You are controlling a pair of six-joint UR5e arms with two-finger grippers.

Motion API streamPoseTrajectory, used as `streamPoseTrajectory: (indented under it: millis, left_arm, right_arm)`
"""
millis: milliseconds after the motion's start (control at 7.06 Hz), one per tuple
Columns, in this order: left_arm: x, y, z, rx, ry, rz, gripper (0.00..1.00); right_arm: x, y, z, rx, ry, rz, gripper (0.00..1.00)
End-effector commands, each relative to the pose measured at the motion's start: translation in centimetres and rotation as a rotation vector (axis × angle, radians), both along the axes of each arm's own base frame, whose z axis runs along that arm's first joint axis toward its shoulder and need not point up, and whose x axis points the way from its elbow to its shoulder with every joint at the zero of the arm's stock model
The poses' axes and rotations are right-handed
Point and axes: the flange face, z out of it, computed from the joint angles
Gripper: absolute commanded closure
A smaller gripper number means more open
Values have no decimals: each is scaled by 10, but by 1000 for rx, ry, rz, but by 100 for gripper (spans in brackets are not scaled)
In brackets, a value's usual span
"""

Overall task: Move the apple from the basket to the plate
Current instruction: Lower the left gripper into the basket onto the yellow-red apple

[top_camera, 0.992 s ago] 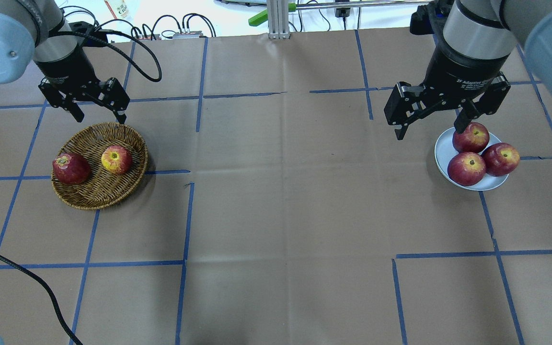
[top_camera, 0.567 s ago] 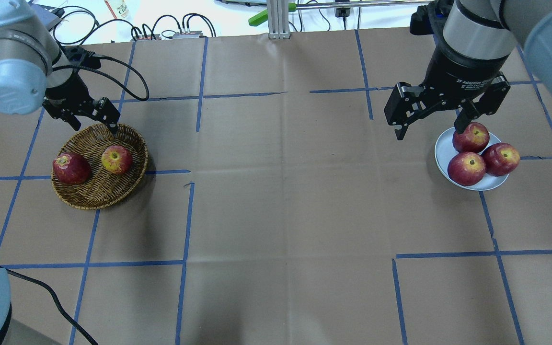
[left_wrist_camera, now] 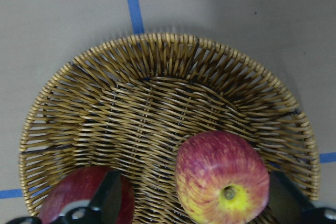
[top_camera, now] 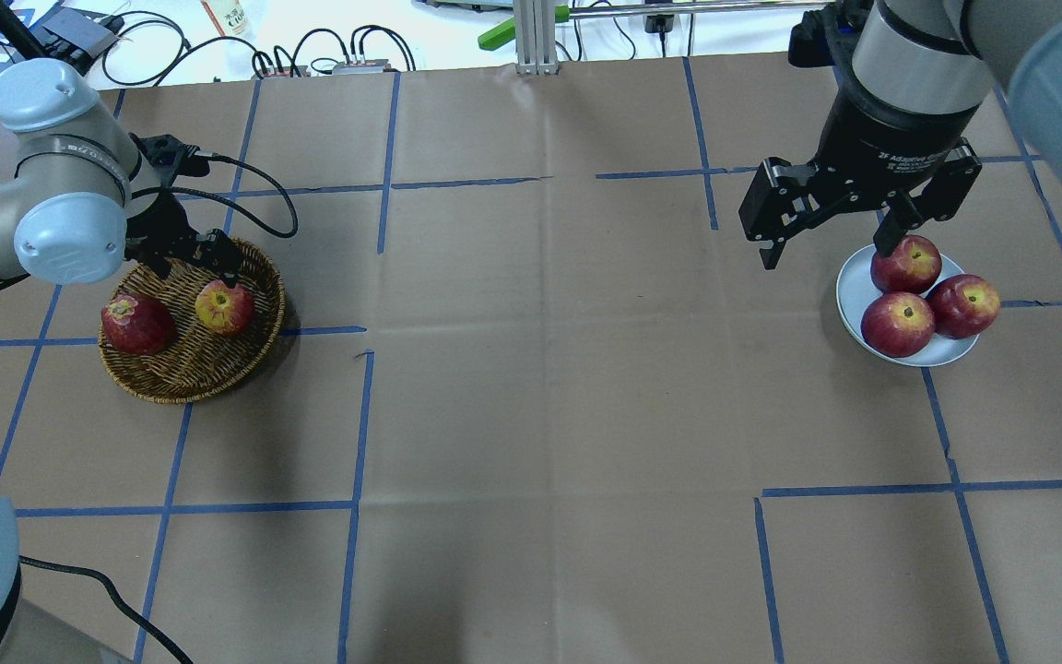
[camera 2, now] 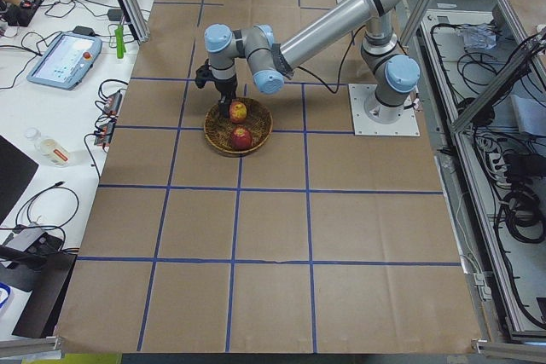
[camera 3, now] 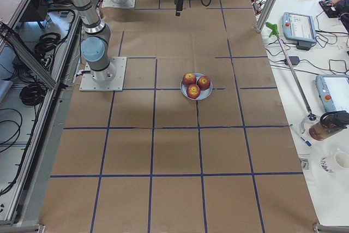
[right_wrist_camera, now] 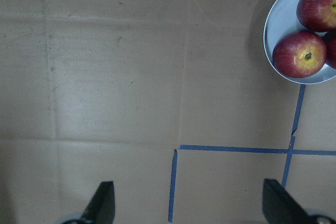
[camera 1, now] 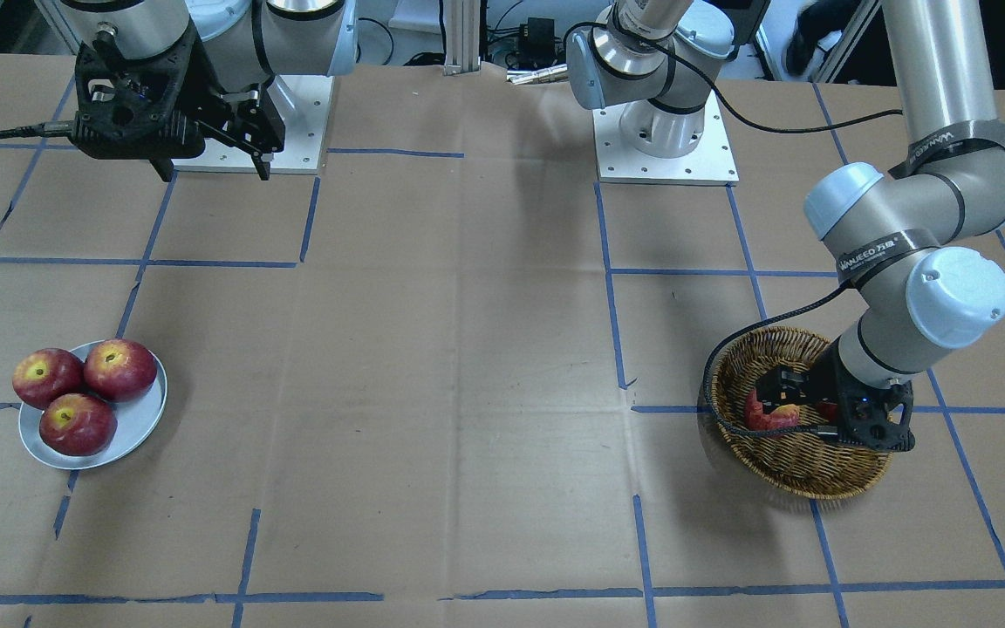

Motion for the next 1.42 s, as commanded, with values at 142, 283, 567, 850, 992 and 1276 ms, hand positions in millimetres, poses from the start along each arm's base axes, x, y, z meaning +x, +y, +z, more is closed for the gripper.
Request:
streamPoseTrajectory:
  millis: [142,283,567,850,992,1276]
  left_arm:
    - [-4,9,-23,51,26,5,1]
    - [-5,13,-29,62,30,5,1]
    - [-4,10,-42,71,33,28,1]
    - [-2,7,-57,84,35,34,2]
    - [-3,6,-57,81,34,35,6]
    - [-4,6,-58,86,15,114,35]
  right_arm:
    - [0,0,-1,1,1,1,0]
    - [0,0,0,0,1,1,0]
    - [0,0,0,0,0,1,0]
    - [0,0,0,0,0,1,0]
    - [0,0,0,0,1,1,0]
    - [0,0,0,0,1,1,0]
